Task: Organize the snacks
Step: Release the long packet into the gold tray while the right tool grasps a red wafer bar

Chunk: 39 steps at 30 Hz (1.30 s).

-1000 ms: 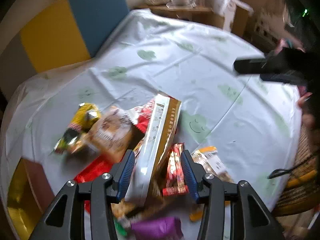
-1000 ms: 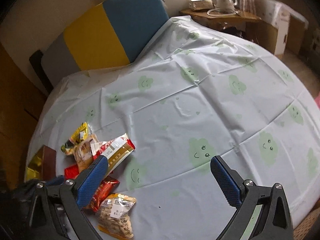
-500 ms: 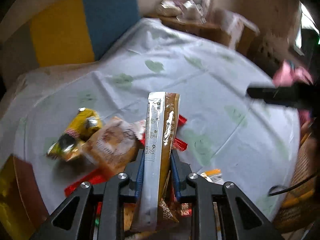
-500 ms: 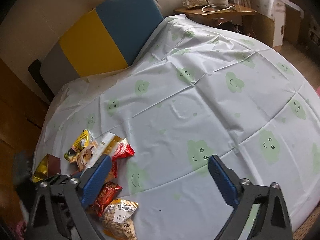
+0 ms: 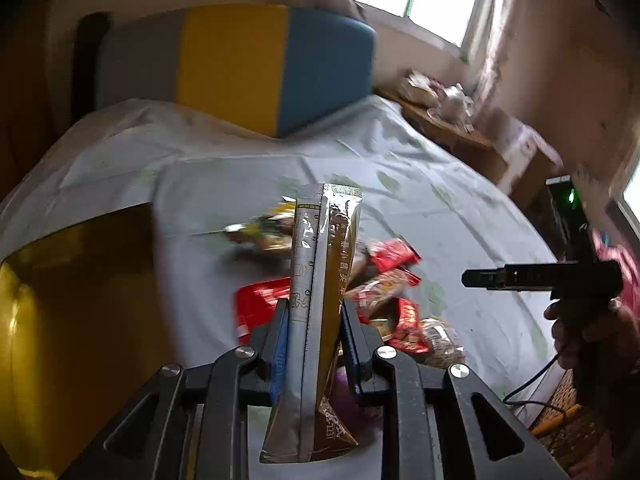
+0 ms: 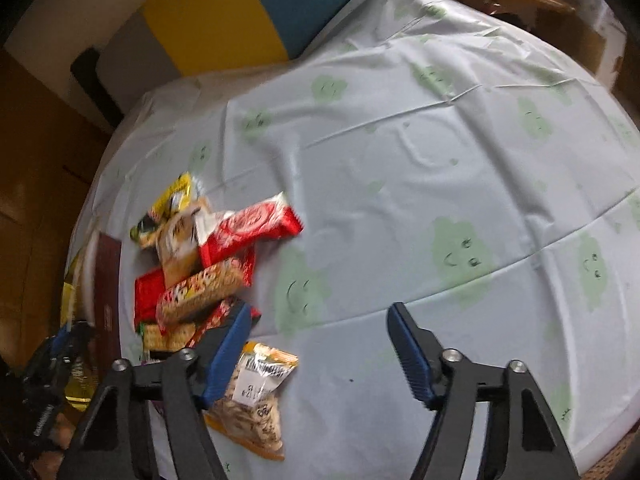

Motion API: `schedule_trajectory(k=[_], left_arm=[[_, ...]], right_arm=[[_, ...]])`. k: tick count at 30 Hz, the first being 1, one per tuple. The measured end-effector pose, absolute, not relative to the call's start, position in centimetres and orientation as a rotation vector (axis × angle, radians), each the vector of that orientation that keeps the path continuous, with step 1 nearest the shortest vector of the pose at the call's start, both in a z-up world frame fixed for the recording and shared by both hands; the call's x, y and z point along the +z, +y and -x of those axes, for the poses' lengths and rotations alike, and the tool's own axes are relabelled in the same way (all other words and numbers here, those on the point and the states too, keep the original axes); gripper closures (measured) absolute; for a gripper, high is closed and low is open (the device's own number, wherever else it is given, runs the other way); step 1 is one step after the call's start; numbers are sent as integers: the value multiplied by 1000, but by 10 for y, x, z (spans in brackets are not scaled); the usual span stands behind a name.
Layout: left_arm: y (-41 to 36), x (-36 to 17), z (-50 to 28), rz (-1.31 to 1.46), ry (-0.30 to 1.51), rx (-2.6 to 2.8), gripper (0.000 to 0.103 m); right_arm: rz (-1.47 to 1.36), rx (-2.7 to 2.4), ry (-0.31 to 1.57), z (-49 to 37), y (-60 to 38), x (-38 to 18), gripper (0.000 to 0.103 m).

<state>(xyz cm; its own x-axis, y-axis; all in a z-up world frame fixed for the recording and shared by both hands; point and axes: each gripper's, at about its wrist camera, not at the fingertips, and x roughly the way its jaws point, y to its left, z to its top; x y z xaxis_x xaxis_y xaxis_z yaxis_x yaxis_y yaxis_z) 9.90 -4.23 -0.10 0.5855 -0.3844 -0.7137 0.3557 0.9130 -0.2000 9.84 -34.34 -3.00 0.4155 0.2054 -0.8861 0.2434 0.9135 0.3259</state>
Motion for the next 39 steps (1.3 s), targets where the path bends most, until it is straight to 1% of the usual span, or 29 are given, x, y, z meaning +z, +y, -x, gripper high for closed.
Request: schedule_trajectory(k=[3,11,14,18,20,21,23,24,25,26,27,35,39], left_arm=[[-6,2,-92,108,828,-345,79],[90,-5,-88,314,822,-95,79],[113,-15,-89,367,848,-31,79],[123,-29,-96,432,888,15,78],[120,-34,-103,431,891,14,78],[117,-37,-108,426,892,19,78],[109,-38,-117,428,906,-3,78],[105,-40,-122,434,917,-22,76],[101,-40,-125,443,920,-37,72],[96,-39,-128,441,917,-58,67],[89,-40,-131,408,924,-73,66],[81,-48,-121,317,962,-56,66],[83,-43,-103,257,946,-33,66]], right_arm=[[-429,0,1153,-103,-333,-27,36],[-806,30,1185,-145,-327,-53,36],[-839,-9,1183,-163,-317,-61,36],[-866,-68,1174,-184,-312,-71,36],[-844,-96,1187,-192,-309,-74,37],[-816,-111,1184,-194,-308,-73,40],[-759,-137,1184,-200,-305,-71,44],[-721,-144,1195,-203,-302,-71,50],[-663,-154,1202,-205,-300,-69,60],[-595,-163,1204,-207,-297,-67,66],[-548,-168,1211,-207,-295,-67,69],[-326,-101,1217,-199,-289,-68,69],[-285,-99,1204,-197,-287,-65,70]])
